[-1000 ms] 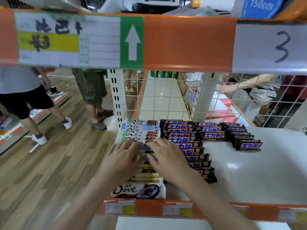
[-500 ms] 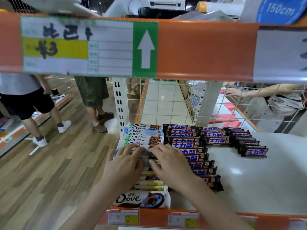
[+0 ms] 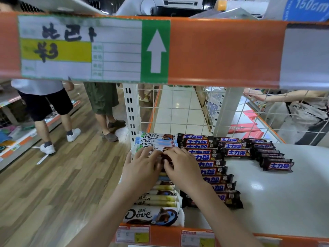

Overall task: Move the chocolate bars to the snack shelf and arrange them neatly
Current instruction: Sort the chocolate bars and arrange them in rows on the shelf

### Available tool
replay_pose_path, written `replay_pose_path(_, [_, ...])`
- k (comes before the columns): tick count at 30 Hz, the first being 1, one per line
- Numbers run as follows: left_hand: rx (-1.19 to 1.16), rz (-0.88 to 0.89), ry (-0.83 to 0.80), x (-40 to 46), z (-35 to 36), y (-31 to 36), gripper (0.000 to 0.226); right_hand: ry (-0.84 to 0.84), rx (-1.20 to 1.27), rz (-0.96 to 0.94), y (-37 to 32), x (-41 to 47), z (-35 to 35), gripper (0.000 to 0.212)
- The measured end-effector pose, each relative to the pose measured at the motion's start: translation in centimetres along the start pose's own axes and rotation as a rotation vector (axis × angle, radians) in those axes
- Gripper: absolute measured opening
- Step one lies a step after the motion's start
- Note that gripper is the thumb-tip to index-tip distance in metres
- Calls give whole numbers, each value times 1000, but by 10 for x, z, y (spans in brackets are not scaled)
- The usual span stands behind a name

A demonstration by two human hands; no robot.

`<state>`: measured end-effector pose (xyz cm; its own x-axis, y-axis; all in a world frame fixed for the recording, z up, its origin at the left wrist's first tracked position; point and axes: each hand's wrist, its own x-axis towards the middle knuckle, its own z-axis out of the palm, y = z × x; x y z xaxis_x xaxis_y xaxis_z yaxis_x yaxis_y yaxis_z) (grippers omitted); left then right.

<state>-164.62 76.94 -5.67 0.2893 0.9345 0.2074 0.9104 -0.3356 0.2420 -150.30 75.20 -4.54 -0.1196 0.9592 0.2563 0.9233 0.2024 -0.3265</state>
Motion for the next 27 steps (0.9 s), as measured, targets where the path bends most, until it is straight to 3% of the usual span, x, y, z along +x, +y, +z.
replay_pose_path(15, [32,-24,-54,5,-1,-2,38,66,64,33,5,0,5,40])
replay_pose_path(20, [41,37,-89,22,-4,-4,40,-24,36,78,6,5,3,44])
replay_pose_path(27, [32,-23,-51,20,5,-4,42,-41,49,52,9,3,5,44])
